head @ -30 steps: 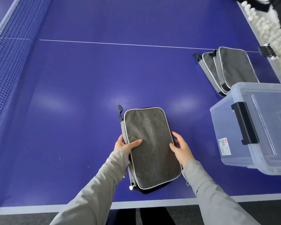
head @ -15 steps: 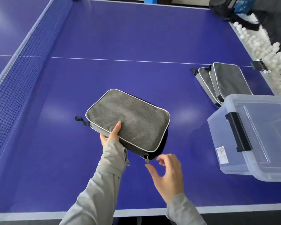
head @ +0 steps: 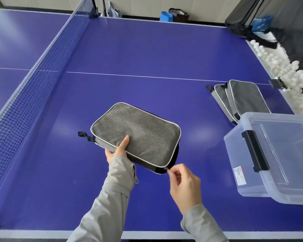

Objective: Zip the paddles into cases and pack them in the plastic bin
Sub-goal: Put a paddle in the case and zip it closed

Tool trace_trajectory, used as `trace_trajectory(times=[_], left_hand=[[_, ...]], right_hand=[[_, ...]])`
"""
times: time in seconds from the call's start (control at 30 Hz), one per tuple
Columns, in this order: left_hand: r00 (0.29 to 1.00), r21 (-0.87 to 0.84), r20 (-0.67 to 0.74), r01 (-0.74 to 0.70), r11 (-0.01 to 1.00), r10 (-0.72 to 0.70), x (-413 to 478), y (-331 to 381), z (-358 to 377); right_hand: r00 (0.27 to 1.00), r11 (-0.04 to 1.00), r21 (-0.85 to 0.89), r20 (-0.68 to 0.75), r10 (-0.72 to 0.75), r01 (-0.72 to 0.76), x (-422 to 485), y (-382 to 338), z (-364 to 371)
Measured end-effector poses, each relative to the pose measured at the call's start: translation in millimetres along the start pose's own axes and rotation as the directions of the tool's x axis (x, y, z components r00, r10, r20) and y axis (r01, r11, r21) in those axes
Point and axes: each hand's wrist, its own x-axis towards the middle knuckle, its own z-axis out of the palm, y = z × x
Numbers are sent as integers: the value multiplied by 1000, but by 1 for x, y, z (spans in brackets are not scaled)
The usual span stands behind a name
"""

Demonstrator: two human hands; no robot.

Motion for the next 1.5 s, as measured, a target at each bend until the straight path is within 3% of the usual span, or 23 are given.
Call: trace_trajectory(times=[0.4,0.6,0.77,0.97,1.27,1.5], left_hand=[[992,122,108,52,991,-66,1,6,-19],[968,104,243,33,994,-57,1,11,-25],[915,156,404,-50,987,-17,2,23,-24],[844,204,535,-169,964,35,2,37,-21],[726,262,685,-331,907,67,2,59,-25],[600,383,800,-542,748,25,2,67,-31]], right_hand=[[937,947,28,-136,322,-321,47,39,-15],[934,931,86,8,356,-355,70,52,-17],[917,897,219,205,343,-385,95,54,-25],[897,908,224,356,263,-355,121,45,-27],[906,860,363,357,228,-359,138,24,-24],[930,801,483,276,243,-353,149,11,-35]])
